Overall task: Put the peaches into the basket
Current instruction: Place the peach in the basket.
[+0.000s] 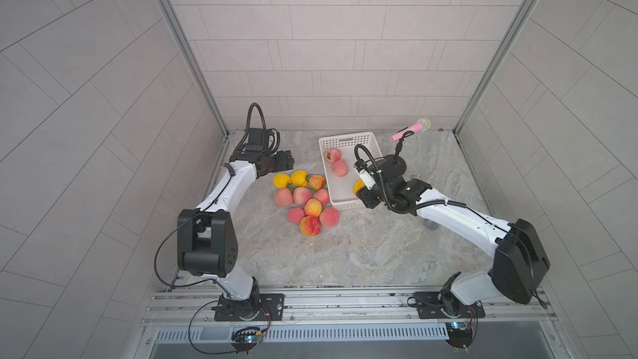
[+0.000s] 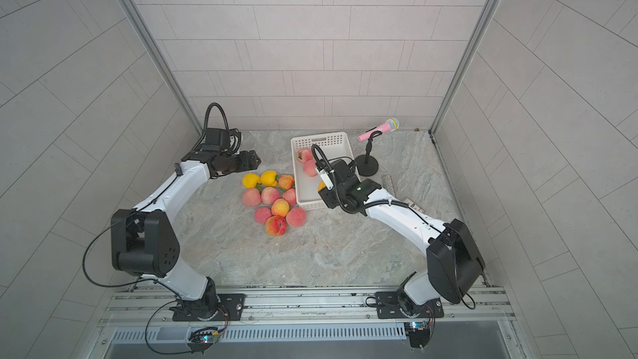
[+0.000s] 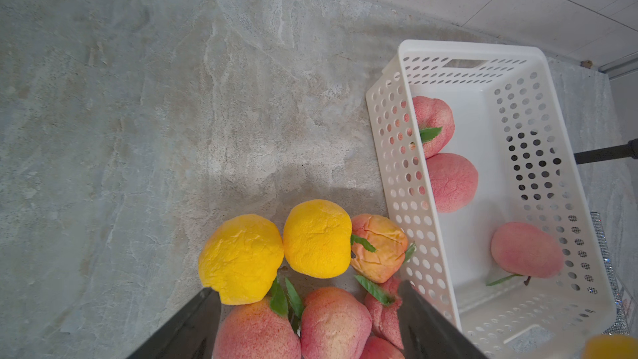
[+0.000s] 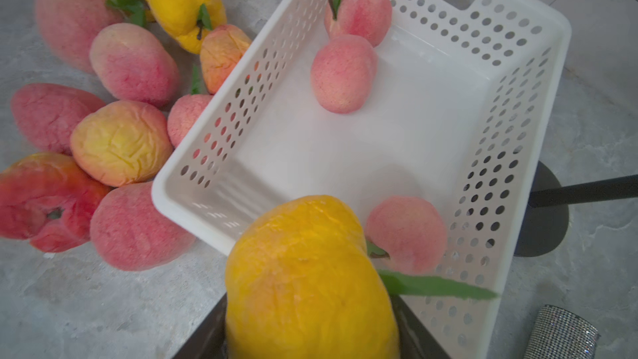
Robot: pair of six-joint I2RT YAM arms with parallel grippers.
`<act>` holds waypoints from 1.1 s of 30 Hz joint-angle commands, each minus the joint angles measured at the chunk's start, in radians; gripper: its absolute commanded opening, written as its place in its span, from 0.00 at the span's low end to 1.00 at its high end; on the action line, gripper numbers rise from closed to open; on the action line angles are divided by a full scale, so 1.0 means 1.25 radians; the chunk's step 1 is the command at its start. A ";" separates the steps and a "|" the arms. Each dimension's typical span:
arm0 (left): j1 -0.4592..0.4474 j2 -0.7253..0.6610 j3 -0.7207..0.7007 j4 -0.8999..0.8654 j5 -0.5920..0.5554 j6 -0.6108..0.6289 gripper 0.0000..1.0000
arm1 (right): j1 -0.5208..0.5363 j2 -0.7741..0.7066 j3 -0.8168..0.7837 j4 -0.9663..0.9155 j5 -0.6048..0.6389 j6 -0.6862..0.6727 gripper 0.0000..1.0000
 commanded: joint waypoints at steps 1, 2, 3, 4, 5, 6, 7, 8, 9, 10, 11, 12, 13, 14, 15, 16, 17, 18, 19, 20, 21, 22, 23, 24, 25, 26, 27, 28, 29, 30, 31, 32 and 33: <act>0.000 0.008 0.018 0.003 0.009 -0.001 0.86 | -0.009 0.046 0.039 0.034 0.031 0.033 0.60; -0.001 0.009 0.018 0.003 0.011 -0.001 0.86 | -0.011 0.061 0.047 0.036 0.037 0.033 0.60; -0.001 0.009 0.018 0.003 0.011 -0.002 0.86 | -0.012 0.074 0.055 0.037 0.040 0.033 0.60; 0.000 0.010 0.018 0.003 0.011 -0.001 0.86 | -0.014 0.089 0.065 0.038 0.040 0.034 0.60; 0.000 0.012 0.020 0.003 0.013 -0.002 0.86 | -0.016 0.106 0.072 0.039 0.040 0.033 0.60; -0.002 0.013 0.021 0.003 0.015 -0.003 0.86 | -0.017 0.120 0.079 0.040 0.042 0.031 0.60; -0.001 0.013 0.021 0.003 0.018 -0.004 0.86 | -0.019 0.136 0.088 0.039 0.047 0.032 0.60; -0.001 0.014 0.022 0.003 0.020 -0.005 0.86 | -0.020 0.149 0.093 0.038 0.051 0.032 0.60; 0.000 0.015 0.022 0.003 0.022 -0.006 0.87 | -0.020 0.161 0.097 0.038 0.055 0.032 0.60; 0.000 0.015 0.022 0.003 0.023 -0.006 0.86 | -0.023 0.174 0.101 0.038 0.057 0.034 0.60; -0.001 0.015 0.022 0.003 0.024 -0.008 0.86 | -0.024 0.185 0.105 0.038 0.059 0.034 0.60; -0.001 0.015 0.022 0.004 0.026 -0.008 0.86 | -0.026 0.195 0.106 0.038 0.059 0.037 0.60; 0.000 0.015 0.023 0.004 0.027 -0.008 0.86 | -0.027 0.206 0.110 0.037 0.057 0.037 0.60; -0.001 0.015 0.022 0.004 0.028 -0.008 0.86 | -0.028 0.216 0.114 0.035 0.058 0.036 0.60; -0.001 0.015 0.023 0.004 0.028 -0.008 0.86 | -0.029 0.226 0.119 0.031 0.058 0.037 0.60; 0.000 0.015 0.022 0.004 0.028 -0.008 0.86 | -0.029 0.235 0.124 0.027 0.058 0.037 0.60; 0.000 0.015 0.023 0.005 0.030 -0.009 0.86 | -0.030 0.244 0.129 0.023 0.057 0.037 0.60; -0.001 0.015 0.023 0.005 0.031 -0.008 0.86 | -0.030 0.253 0.133 0.020 0.056 0.038 0.61; 0.000 0.016 0.023 0.005 0.029 -0.008 0.86 | -0.031 0.263 0.140 0.015 0.057 0.041 0.61; -0.001 0.015 0.022 0.005 0.024 -0.008 0.87 | -0.031 0.272 0.146 0.009 0.056 0.044 0.61; -0.001 0.015 0.022 0.005 0.020 -0.007 0.86 | -0.032 0.279 0.151 0.003 0.055 0.048 0.61; 0.000 0.014 0.021 0.005 0.017 -0.007 0.86 | -0.032 0.288 0.155 -0.002 0.055 0.048 0.61; 0.000 0.014 0.021 0.005 0.017 -0.006 0.86 | -0.032 0.292 0.157 -0.004 0.054 0.049 0.61; -0.002 0.014 0.021 0.004 0.018 -0.006 0.86 | -0.032 0.297 0.158 -0.004 0.055 0.048 0.61; -0.001 0.014 0.022 0.004 0.019 -0.008 0.87 | -0.033 0.302 0.157 -0.004 0.055 0.048 0.61; -0.001 0.015 0.022 0.004 0.020 -0.007 0.86 | -0.033 0.306 0.157 -0.003 0.056 0.049 0.61; -0.001 0.015 0.022 0.005 0.022 -0.008 0.86 | -0.033 0.309 0.158 -0.003 0.058 0.049 0.61; 0.000 0.015 0.022 0.005 0.022 -0.008 0.86 | -0.033 0.314 0.158 -0.005 0.060 0.049 0.62; -0.001 0.015 0.022 0.005 0.022 -0.008 0.86 | -0.033 0.318 0.158 -0.007 0.061 0.050 0.62; -0.001 0.015 0.022 0.005 0.023 -0.008 0.87 | -0.034 0.322 0.160 -0.011 0.062 0.051 0.62; -0.001 0.015 0.022 0.006 0.023 -0.008 0.86 | -0.035 0.326 0.162 -0.014 0.062 0.050 0.63; 0.000 0.015 0.022 0.005 0.022 -0.008 0.86 | -0.034 0.329 0.163 -0.016 0.061 0.051 0.63; 0.000 0.015 0.022 0.005 0.021 -0.008 0.86 | -0.034 0.330 0.161 -0.016 0.060 0.052 0.63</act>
